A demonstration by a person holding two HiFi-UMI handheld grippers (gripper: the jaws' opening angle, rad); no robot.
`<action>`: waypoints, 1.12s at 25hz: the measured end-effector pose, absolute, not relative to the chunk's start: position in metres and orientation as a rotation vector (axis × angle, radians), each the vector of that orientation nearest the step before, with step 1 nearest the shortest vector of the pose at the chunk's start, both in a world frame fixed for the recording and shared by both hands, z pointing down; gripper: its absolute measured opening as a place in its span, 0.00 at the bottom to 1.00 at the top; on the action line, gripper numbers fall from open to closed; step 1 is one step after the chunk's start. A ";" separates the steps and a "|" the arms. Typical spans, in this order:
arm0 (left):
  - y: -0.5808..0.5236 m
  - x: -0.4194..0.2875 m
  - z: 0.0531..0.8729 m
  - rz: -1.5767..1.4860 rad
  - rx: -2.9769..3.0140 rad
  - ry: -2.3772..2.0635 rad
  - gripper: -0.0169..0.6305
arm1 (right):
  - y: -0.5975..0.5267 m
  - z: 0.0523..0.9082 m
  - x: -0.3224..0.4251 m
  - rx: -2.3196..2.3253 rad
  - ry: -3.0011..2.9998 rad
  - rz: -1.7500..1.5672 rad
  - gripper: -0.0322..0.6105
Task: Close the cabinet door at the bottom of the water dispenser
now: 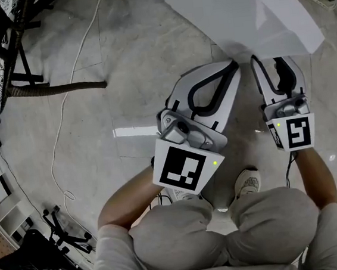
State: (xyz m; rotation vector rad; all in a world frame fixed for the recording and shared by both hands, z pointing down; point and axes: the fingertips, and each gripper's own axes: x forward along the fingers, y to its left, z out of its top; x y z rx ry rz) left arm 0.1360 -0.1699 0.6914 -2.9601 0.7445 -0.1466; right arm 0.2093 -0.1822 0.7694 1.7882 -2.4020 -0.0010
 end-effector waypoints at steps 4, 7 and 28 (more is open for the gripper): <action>-0.169 0.143 0.695 -0.155 -2.962 0.715 0.04 | -0.189 0.769 0.221 1.805 -2.397 -0.004 0.33; -0.171 0.147 0.696 -0.151 -2.964 0.717 0.04 | -0.194 0.769 0.228 1.810 -2.382 -0.015 0.33; -0.199 0.185 0.686 -0.125 -2.938 0.697 0.04 | -0.229 0.767 0.279 1.935 -2.223 -0.039 0.36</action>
